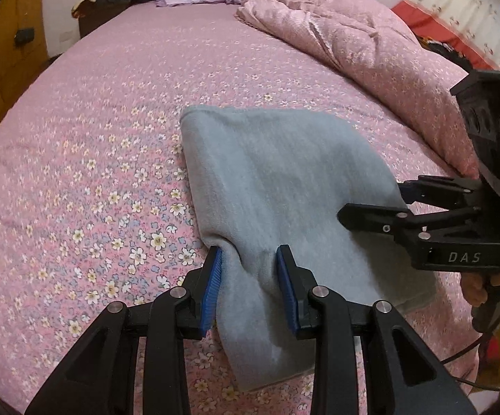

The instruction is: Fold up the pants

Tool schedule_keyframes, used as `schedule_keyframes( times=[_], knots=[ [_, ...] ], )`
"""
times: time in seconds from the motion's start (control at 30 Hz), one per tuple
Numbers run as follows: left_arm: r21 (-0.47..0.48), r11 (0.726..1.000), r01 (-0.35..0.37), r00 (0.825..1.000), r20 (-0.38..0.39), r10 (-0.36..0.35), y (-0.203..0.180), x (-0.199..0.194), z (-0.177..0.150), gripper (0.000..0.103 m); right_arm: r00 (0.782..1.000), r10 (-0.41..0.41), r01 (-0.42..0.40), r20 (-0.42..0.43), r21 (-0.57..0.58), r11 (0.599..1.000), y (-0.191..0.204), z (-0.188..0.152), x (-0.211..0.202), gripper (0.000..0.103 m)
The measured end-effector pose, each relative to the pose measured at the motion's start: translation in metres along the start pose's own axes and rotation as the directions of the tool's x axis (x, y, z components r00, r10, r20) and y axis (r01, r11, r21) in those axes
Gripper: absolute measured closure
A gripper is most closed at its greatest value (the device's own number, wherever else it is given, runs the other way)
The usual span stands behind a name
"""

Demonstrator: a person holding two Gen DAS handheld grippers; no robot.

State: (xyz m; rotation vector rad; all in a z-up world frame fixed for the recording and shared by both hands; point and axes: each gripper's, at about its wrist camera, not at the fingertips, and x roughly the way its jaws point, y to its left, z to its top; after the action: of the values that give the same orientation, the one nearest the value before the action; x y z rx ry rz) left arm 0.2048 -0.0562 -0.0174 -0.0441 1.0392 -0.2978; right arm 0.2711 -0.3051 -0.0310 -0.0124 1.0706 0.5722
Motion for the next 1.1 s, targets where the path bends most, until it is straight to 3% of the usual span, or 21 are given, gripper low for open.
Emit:
schedule_keyframes(
  times=[0.23,0.5,0.7,0.87,1.1],
  knots=[
    [0.05,0.998,-0.042,0.999,0.009,0.041,-0.006,-0.024,-0.014,0.078,0.988,-0.132,0.132,0.076,0.0,0.991,0.013,-0.015,-0.039,0.047],
    [0.073,0.991,-0.113,0.992,-0.043,0.116,-0.003,-0.011,-0.03,0.078,0.992,-0.082,0.079,0.097,0.032,0.996,0.033,-0.047,-0.061,0.053],
    [0.084,0.99,-0.117,0.992,-0.038,0.121,0.001,-0.005,-0.034,0.075,0.993,-0.12,0.119,0.012,0.04,0.992,0.038,-0.076,-0.021,0.054],
    [0.078,0.99,-0.12,0.992,-0.016,0.121,0.003,-0.008,-0.035,0.075,0.997,-0.063,0.054,0.05,0.155,0.986,0.024,-0.081,-0.015,0.052],
    [0.024,0.99,-0.141,0.99,-0.006,0.141,0.003,-0.026,-0.04,0.075,0.99,-0.112,0.092,0.091,0.194,0.977,0.027,-0.087,-0.031,0.05]
  ],
)
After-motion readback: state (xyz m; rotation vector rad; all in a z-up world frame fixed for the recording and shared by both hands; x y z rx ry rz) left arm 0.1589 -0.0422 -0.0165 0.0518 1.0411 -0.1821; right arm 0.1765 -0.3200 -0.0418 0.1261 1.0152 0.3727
